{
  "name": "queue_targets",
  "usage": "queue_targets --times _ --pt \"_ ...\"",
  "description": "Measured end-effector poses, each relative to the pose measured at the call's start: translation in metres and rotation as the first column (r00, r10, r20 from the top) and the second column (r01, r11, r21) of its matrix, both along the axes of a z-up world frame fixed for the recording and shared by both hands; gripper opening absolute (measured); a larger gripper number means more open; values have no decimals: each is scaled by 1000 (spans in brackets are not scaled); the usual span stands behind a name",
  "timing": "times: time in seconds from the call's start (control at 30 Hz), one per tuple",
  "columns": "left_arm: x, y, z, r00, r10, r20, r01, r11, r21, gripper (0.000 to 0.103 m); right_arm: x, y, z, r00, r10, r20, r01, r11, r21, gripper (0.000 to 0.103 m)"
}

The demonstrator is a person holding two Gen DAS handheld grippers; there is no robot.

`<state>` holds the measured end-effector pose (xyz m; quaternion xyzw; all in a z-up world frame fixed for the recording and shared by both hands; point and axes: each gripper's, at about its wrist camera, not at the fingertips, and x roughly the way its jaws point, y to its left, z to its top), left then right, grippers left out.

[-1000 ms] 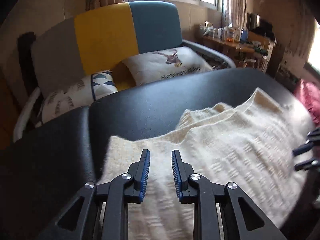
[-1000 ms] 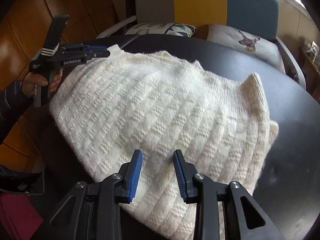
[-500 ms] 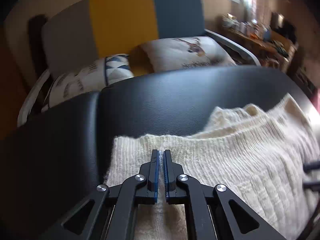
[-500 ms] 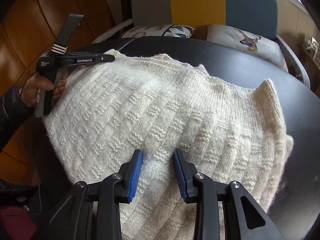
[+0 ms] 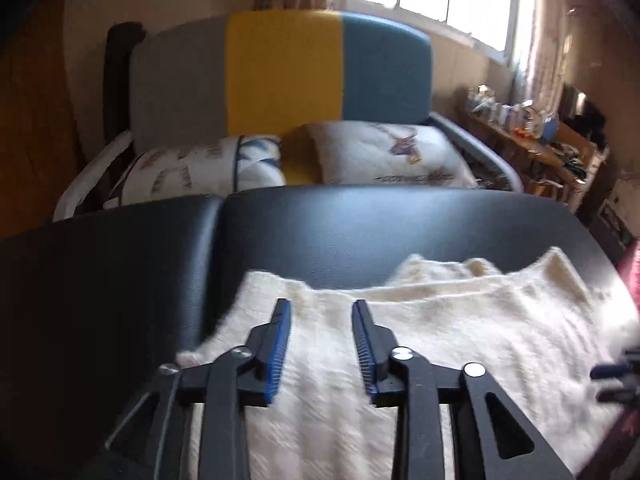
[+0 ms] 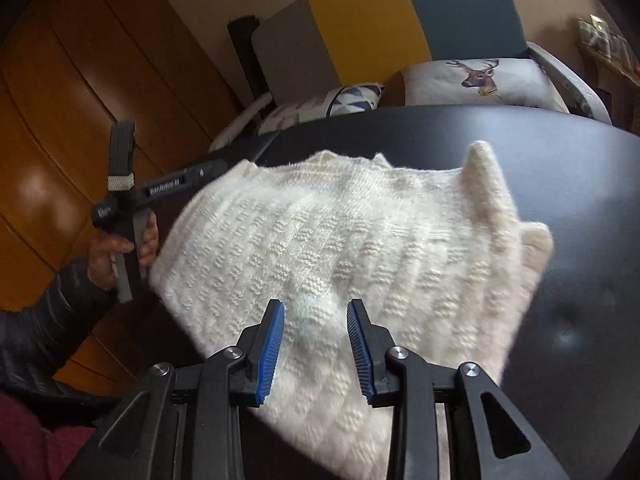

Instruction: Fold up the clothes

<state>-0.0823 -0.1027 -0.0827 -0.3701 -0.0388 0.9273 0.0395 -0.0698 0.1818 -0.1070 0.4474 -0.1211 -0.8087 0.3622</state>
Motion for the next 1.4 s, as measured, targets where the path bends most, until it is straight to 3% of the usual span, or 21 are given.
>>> queue_targets --times 0.07,0.17,0.37,0.47,0.67,0.77,0.87,0.93,1.07,1.23,1.37,1.4 --pt "14 20 1 995 -97 2 97 994 46 42 14 48 -7 997 -59 58 64 995 -83 37" --pt "27 67 -8 967 -254 29 252 965 69 43 31 100 -27 983 -90 160 119 976 -184 38" --pt "37 158 -30 871 -481 101 474 876 89 43 32 119 -65 971 -39 236 114 943 -312 40" --pt "38 177 -34 849 -515 122 505 857 102 43 23 107 -72 973 33 229 40 951 -307 40" --pt "52 182 -39 830 -538 151 523 843 127 44 11 85 -78 957 182 225 -112 949 -294 40" --pt "55 182 -43 826 -541 159 527 841 122 45 3 79 -63 963 205 176 -173 969 -179 40" --pt "57 181 -44 822 -549 151 535 836 122 47 -10 92 -61 969 178 170 -127 953 -274 40" --pt "57 181 -44 821 -551 150 538 835 119 48 -18 88 -65 965 186 187 -131 953 -273 40" --pt "57 182 -47 820 -553 147 542 833 106 50 -19 68 -78 934 249 254 -198 957 -210 40" --pt "58 185 -53 814 -563 145 554 827 99 55 3 56 -70 888 371 270 -312 920 -239 42" --pt "65 191 -56 805 -578 131 574 816 69 62 -10 47 -59 915 349 201 -273 905 -327 43" --pt "66 193 -57 805 -579 129 577 815 56 64 -13 43 -61 910 356 212 -277 903 -328 43"
